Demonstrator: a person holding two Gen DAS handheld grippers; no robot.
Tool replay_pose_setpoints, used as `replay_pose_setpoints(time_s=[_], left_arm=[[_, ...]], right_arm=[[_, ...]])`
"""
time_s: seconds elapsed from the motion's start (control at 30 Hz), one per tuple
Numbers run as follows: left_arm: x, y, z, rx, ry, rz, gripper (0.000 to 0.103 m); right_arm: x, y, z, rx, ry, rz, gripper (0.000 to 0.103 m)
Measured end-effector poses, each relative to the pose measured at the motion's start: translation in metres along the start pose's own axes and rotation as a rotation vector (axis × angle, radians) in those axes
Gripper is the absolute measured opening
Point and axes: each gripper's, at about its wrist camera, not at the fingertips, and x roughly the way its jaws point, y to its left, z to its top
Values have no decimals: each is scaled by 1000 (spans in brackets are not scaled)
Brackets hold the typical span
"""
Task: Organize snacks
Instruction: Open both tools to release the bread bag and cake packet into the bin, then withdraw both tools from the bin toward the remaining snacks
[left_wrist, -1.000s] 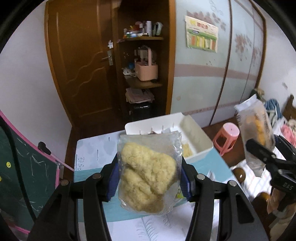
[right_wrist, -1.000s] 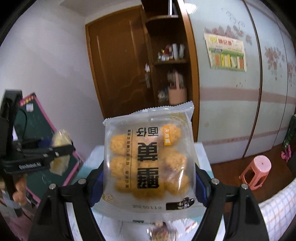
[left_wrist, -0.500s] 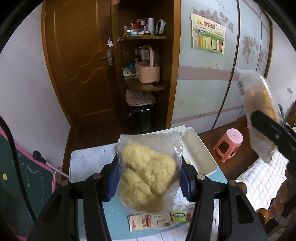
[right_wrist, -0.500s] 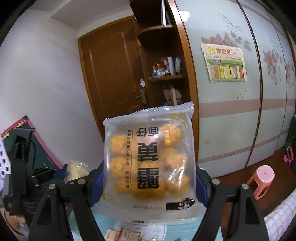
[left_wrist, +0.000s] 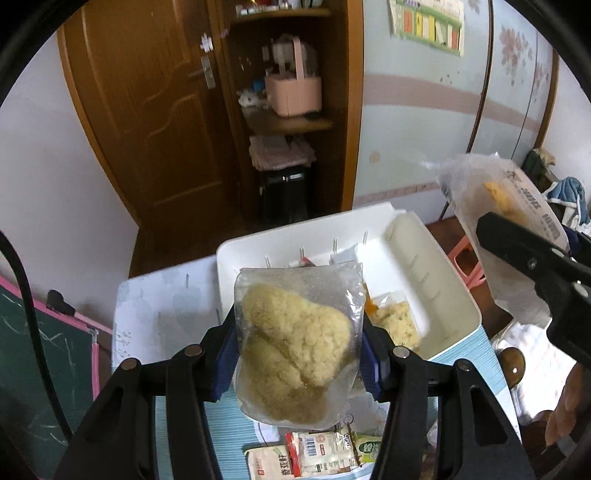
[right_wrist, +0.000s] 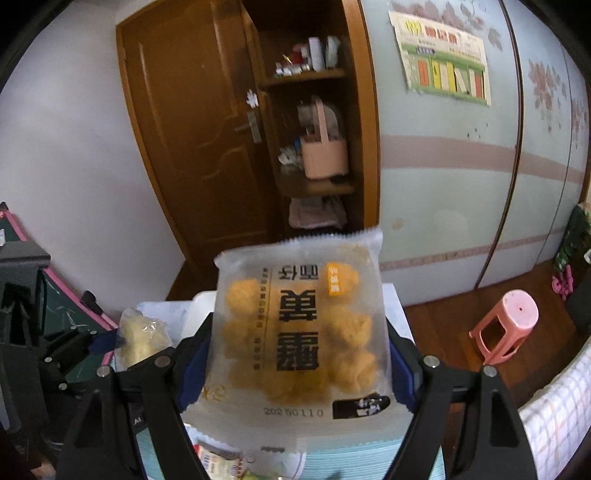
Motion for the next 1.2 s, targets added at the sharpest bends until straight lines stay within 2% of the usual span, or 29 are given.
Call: replay_pose_setpoints(time_s=[0.2,0.23,0.27,0.33,0.37,0.4,0.47,0.5,0.8,0.97,1.2], left_arm=[[39,-9,2,18,38,-10,54],[43,-9,0,22,45,-21,62],[47,-9,0,23,52,-30,79],[50,-7,1,8,45,-34,97],[51,-5,1,0,41,-40,99],[50,-3,0,-6,44,-48,99],[51,3,-2,-22,69,-55,99],[51,6,-3,-33,81,-55,99],[12,27,-26,-100,76,-87,99],[-35,33,-44,-115,18,-104,99],[-97,28,-71,-143,-80,-103,99]], right_arm=[[39,-6,-5,-13,77,-40,83],[46,-7,-6,-13,95,-37,84],[53,-9,-7,-8,115,-30,84],[65,-12,-11,18,155,-14,84],[67,-14,-12,28,153,-12,84],[65,-14,-13,26,137,-16,86],[59,-10,-14,7,105,-22,99],[56,-7,-14,0,94,-22,101],[3,10,-28,1,39,16,101],[-34,15,-43,19,30,43,101],[-82,17,-60,62,46,30,101]])
